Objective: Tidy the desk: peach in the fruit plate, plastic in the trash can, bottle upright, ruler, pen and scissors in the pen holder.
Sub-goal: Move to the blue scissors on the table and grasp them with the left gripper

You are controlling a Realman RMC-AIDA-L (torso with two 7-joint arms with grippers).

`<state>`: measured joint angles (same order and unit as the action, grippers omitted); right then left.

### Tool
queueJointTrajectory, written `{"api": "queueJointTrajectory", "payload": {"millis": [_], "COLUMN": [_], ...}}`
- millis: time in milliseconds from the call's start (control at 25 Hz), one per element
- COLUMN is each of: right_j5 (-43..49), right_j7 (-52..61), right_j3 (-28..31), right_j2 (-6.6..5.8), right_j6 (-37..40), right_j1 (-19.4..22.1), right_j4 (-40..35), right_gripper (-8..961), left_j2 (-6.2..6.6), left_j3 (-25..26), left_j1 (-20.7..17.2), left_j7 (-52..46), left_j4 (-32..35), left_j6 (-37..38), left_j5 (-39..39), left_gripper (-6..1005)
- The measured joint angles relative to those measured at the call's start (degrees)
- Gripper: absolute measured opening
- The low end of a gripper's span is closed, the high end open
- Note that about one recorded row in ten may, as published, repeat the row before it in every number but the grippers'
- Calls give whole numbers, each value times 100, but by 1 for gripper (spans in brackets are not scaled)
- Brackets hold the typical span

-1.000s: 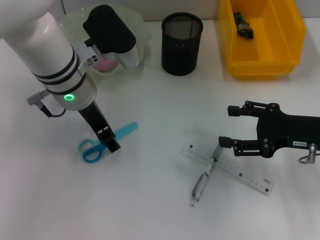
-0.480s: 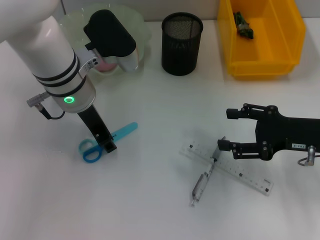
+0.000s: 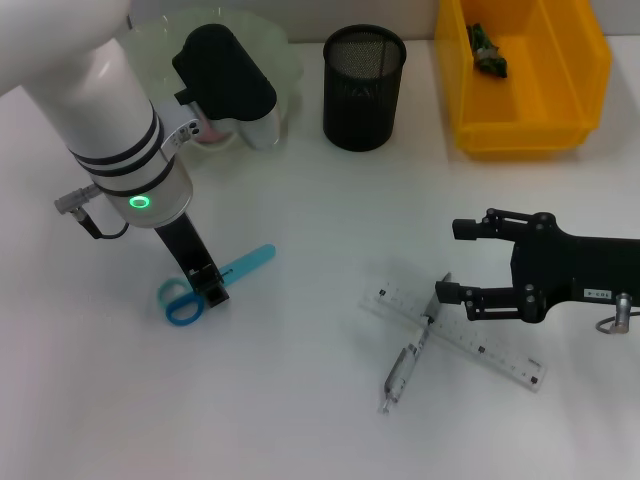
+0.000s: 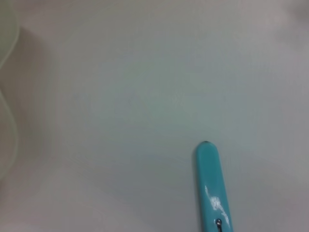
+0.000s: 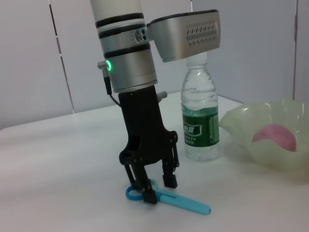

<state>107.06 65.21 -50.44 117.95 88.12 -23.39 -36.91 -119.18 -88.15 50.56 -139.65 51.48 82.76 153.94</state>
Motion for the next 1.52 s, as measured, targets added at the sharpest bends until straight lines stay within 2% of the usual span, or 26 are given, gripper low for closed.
{"api": "queueJointTrajectory", "payload": {"millis": [400,720,1080,1240,1520], "right_j5": [79,79,79,79,79], "right_j7": [-69,-70,-70,-70,-70], "right_j3": [-9,-9,-3,7,14], "right_j2": [9,9,9,9,8], "right_j6": [22,21,21,21,21], "right_j1": [1,1,1,1,1], "right_j4": [0,0,0,0,0], "right_gripper": [821,820,821,821,822], "left_j2": [0,0,0,0,0], "left_j3": [-44,-62,-133,-133,-132], "left_j1": [37,41,83,220,240], "left_j7": [-15,-26,-95,-98,-98], "left_j4": [0,2,-64,-334,-309], "left_j6": [56,79,77,36,29], "left_j5": [14,14,57,63,59], "left_gripper": [507,434,418,402,364]}}
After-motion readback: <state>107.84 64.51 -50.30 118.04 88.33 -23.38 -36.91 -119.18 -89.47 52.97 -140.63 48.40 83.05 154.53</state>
